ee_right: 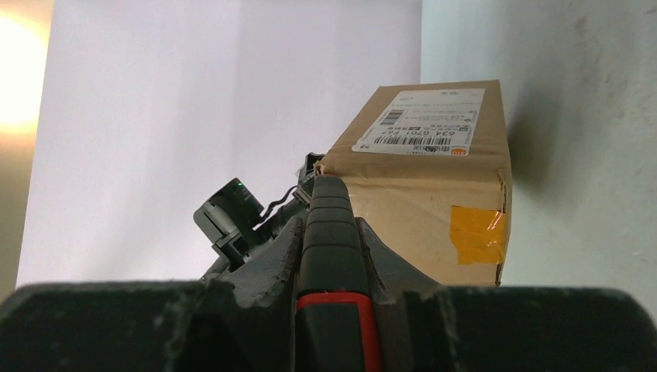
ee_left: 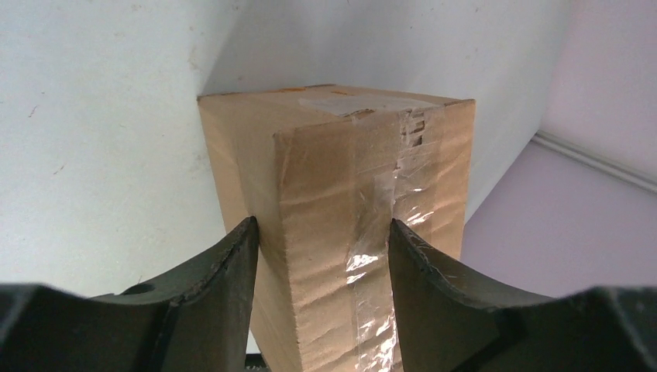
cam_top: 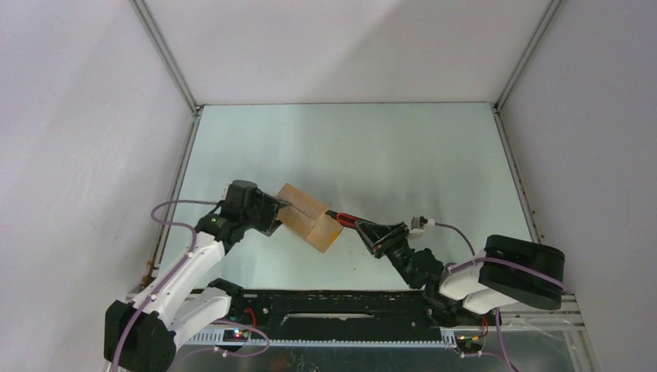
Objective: Unpack the express box
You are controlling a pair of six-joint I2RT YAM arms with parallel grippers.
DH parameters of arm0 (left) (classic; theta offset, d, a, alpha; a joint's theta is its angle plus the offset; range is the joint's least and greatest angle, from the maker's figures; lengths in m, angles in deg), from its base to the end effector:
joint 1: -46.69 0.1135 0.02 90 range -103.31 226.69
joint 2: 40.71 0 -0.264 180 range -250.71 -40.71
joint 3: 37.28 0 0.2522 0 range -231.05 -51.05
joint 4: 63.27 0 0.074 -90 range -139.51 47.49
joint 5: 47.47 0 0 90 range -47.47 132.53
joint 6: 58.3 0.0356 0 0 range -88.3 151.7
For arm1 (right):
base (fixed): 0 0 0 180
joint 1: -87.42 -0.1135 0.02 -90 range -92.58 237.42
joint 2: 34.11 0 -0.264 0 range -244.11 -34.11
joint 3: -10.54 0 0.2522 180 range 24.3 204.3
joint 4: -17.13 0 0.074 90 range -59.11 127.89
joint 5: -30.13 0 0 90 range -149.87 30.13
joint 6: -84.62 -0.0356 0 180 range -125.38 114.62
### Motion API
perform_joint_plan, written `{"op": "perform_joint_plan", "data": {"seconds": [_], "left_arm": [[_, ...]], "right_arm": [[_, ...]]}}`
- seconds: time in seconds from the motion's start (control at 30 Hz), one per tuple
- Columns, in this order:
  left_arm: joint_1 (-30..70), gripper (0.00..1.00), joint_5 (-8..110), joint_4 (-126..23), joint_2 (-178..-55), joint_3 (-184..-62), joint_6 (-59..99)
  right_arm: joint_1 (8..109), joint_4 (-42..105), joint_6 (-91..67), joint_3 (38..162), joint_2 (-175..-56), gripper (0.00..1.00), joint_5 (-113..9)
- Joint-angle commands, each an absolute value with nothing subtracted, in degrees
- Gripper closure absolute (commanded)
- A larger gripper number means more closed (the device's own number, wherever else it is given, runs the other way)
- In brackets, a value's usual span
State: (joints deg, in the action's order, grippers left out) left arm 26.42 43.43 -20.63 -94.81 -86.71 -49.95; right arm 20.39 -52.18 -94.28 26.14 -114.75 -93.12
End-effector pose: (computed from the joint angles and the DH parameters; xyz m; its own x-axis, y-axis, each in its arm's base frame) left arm 0.1789 -0.0667 0.2263 -0.4527 -0.8874 -0.0870 -0.6304 0.3876 -0.6725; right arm 0.0909 0.1645 0.1531 -0.5559 0.8309 0.0217 -0.0397 -0.0526 0.9978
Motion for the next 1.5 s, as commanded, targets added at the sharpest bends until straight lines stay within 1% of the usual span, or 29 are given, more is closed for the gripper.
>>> {"op": "perform_joint_plan", "data": {"seconds": [0.0, 0.17, 0.3, 0.37, 0.47, 0.7, 0.77, 1.0, 1.2, 1.27, 1.47], "left_arm": [[24.72, 1.00, 43.59, -24.91, -90.62, -84.76, -57.62], [23.63, 1.00, 39.19, -25.59, -90.28, -84.31, -61.85], [20.69, 1.00, 33.90, -22.50, -91.10, -87.09, -62.89], [19.06, 1.00, 31.39, -19.57, -92.87, -89.32, -62.93], [16.56, 1.00, 27.79, -16.41, -95.53, -92.28, -62.71], [11.25, 1.00, 26.47, -13.55, -99.74, -94.83, -60.88], [9.27, 1.00, 25.06, -12.25, -100.11, -95.19, -60.63], [6.70, 1.00, 27.14, -15.46, -100.01, -93.15, -60.00], [5.70, 1.00, 32.99, -22.49, -99.73, -88.93, -63.82], [5.70, 1.00, 32.67, -22.05, -99.05, -88.33, -65.16], [6.64, 1.00, 29.58, -20.22, -94.93, -85.80, -68.40]], "right_arm": [[17.63, -45.23, -91.65, 29.66, -112.91, 1.00, -87.60], [14.79, -30.95, -90.53, 30.40, -105.23, 1.00, -92.57], [13.21, -17.35, -90.51, 31.98, -97.80, 1.00, -96.94], [12.48, -14.53, -90.67, 32.32, -95.94, 1.00, -98.88], [11.83, -13.18, -91.86, 31.73, -94.83, 1.00, -100.22], [11.66, -10.02, -93.02, 30.33, -92.57, 1.00, -101.75], [11.65, -7.04, -93.64, 30.55, -91.55, 1.00, -102.38], [12.81, -4.91, -92.41, 31.38, -90.98, 1.00, -100.21], [14.82, -12.93, -90.56, 31.23, -95.79, 1.00, -94.50], [14.89, -13.97, -91.56, 30.84, -96.77, 1.00, -94.37], [16.68, -8.13, -91.98, 29.75, -90.70, 1.00, -94.26]]}}
